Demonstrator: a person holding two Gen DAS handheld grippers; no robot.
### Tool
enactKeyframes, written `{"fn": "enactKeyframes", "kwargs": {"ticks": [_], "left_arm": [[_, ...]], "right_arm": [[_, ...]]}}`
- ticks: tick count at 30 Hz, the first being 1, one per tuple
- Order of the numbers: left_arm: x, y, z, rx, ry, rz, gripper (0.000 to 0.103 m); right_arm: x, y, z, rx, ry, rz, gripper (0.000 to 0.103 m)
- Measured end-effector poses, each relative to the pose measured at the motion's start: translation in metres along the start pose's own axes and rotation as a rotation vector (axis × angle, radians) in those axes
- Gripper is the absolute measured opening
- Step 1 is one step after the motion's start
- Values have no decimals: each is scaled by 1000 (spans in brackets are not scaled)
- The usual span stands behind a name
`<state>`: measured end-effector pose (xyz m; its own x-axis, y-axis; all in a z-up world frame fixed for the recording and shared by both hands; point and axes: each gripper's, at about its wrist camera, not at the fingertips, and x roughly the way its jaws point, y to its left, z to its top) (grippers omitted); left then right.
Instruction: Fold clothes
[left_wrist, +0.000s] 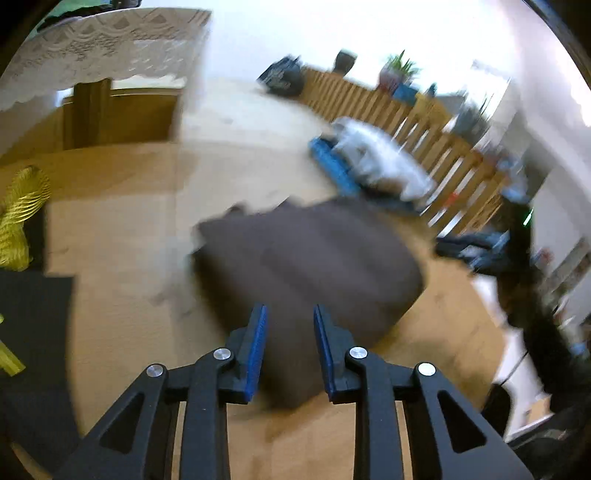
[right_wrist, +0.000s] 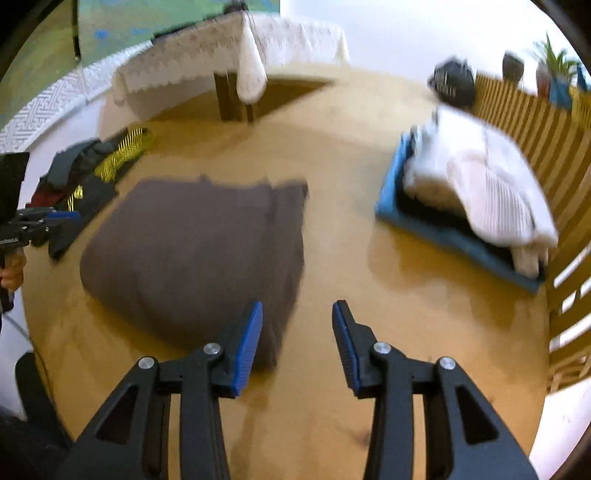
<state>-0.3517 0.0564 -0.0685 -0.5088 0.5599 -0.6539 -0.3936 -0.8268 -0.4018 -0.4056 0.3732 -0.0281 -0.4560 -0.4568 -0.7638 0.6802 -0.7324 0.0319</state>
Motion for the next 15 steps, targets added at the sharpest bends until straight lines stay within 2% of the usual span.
{"fn": "enactKeyframes", "kwargs": {"ticks": [2, 4, 6, 7, 8, 10, 11, 13, 15], "left_arm": [[4, 10, -2, -5, 15, 43, 27], [8, 21, -4, -9, 32, 91, 22], [12, 32, -6, -13, 49, 139, 30], [13, 38, -7, -15, 58, 164, 39], [15, 43, -8, -17, 66, 188, 35], [19, 54, -10, -21, 83, 236, 18], [21, 59, -11, -23, 91, 260, 18], [11, 48, -1, -7, 46, 214, 18], [15, 30, 11, 53, 25, 177, 18]], "right_arm": [[16, 12, 8, -18, 33, 83, 6], [42, 7, 6, -20, 93, 82, 2], [70, -4, 0, -16, 156, 54, 0], [76, -11, -1, 6, 169, 65, 0], [73, -19, 0, 40, 164, 91, 0], [58, -24, 9, 62, 108, 108, 0], [50, -26, 14, 68, 72, 114, 0], [35, -26, 26, 68, 5, 122, 0], [40, -14, 41, 15, -13, 111, 1]]}}
